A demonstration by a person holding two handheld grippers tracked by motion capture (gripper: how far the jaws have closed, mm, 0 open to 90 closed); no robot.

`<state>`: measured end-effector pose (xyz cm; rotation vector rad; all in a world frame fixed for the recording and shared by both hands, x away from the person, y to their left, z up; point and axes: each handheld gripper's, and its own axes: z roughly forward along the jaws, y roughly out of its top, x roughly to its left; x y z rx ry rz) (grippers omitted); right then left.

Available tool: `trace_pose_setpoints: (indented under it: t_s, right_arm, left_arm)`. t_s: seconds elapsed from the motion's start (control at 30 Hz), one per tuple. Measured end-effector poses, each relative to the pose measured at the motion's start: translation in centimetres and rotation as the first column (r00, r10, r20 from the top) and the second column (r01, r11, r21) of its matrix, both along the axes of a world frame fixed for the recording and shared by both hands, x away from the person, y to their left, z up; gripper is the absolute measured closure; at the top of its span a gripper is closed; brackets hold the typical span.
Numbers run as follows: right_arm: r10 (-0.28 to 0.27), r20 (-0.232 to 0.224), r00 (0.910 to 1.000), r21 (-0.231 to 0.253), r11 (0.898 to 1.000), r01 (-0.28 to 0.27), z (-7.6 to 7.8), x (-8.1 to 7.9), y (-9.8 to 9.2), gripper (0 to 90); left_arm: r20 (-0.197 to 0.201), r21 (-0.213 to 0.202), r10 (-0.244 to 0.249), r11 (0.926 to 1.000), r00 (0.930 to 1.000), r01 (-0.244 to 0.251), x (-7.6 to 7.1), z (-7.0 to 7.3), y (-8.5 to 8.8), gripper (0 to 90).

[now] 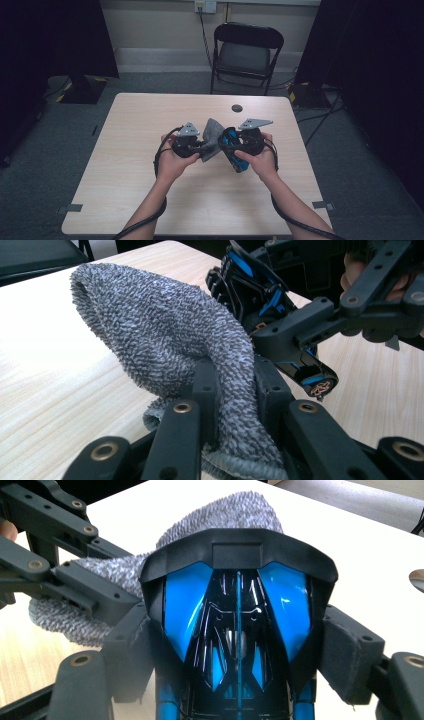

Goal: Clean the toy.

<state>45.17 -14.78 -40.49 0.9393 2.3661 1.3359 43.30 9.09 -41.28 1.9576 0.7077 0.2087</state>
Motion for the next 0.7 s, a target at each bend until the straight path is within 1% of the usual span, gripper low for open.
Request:
trace_pose_setpoints:
  t_s: [0.07,0.37,0.6,0.7]
  right_arm:
    - [0.001,0.003,1.0000,-0.003,1.000,-0.001,0.06,0.01,0.02,25.4]
    - [0.000,0.008,1.0000,-0.009,1.000,0.000,0.49,0.17,0.30,25.4]
    - [-0.003,0.015,0.9999,-0.003,1.000,0.003,0.64,0.25,0.40,25.4]
    - [-0.004,0.012,0.9999,0.002,1.000,0.004,0.67,0.24,0.39,25.4]
  left_arm:
    - [-0.002,0.007,0.000,1.0000,1.0000,0.000,-0.01,0.02,-0.02,75.4]
    - [0.003,0.006,-0.003,1.0000,1.0000,0.003,0.01,-0.02,-0.15,75.4]
    - [0.000,0.003,0.001,1.0000,1.0000,-0.001,-0.04,-0.03,-0.13,75.4]
    - [0.001,0.003,-0.002,1.0000,1.0000,0.002,-0.06,-0.02,-0.14,75.4]
